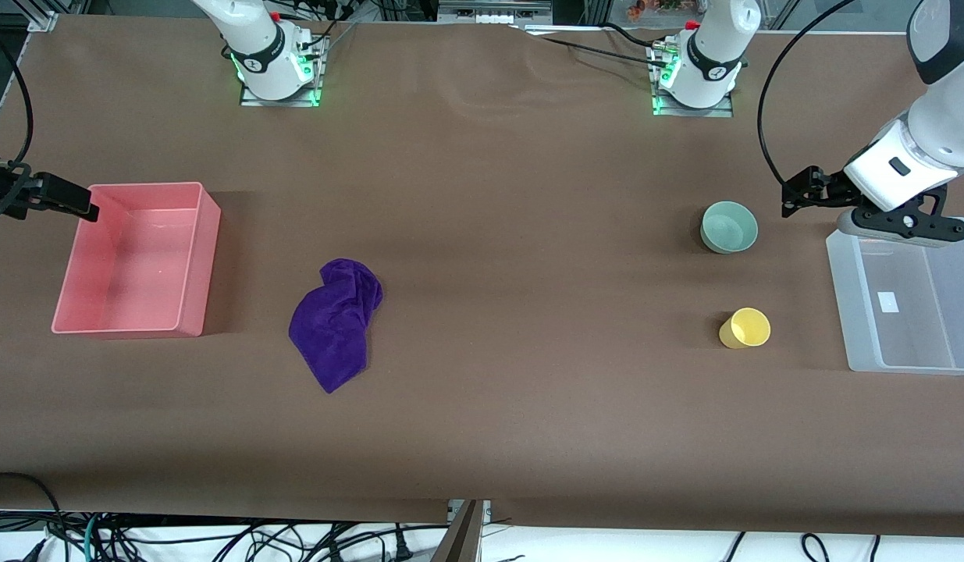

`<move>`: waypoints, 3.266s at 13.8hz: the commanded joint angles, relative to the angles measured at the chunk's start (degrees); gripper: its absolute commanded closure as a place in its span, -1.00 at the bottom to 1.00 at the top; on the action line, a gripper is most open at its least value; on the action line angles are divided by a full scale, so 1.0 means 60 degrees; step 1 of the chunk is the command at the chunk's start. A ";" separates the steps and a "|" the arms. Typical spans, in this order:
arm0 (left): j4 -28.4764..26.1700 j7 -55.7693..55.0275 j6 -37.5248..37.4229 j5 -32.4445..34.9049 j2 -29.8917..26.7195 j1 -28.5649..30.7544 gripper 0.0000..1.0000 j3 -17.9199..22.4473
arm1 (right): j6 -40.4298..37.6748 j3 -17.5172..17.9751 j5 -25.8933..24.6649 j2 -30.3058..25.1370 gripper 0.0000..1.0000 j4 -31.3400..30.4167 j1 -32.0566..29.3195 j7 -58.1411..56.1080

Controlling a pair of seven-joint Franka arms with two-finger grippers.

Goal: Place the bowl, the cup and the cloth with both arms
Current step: 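Reach the right gripper to the purple cloth while the left gripper reaches the bowl, then lift the cloth with the right gripper while the left gripper lifts the bowl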

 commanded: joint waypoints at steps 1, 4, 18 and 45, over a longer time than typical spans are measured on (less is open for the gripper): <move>-0.0171 0.0015 0.0155 0.0171 -0.0124 0.0026 -1.00 -0.0013 | -0.0001 -0.0031 -0.0094 -0.0273 -1.00 -0.0345 0.0039 -0.0162; -0.0230 0.0015 0.0155 0.0171 -0.0124 0.0040 -1.00 -0.0013 | -0.0001 -0.0046 -0.0036 -0.0199 -1.00 -0.0316 0.0010 -0.0176; -0.1197 0.2617 0.4018 0.0200 0.2773 0.0610 -1.00 0.0001 | 0.4592 0.1740 0.0008 0.0400 -1.00 -0.4808 0.0098 0.1343; -0.0415 0.8262 0.0398 -0.0329 0.3067 0.1813 1.00 -0.0013 | 0.6703 0.1756 -0.0415 0.2864 1.00 -0.3998 0.1255 0.2404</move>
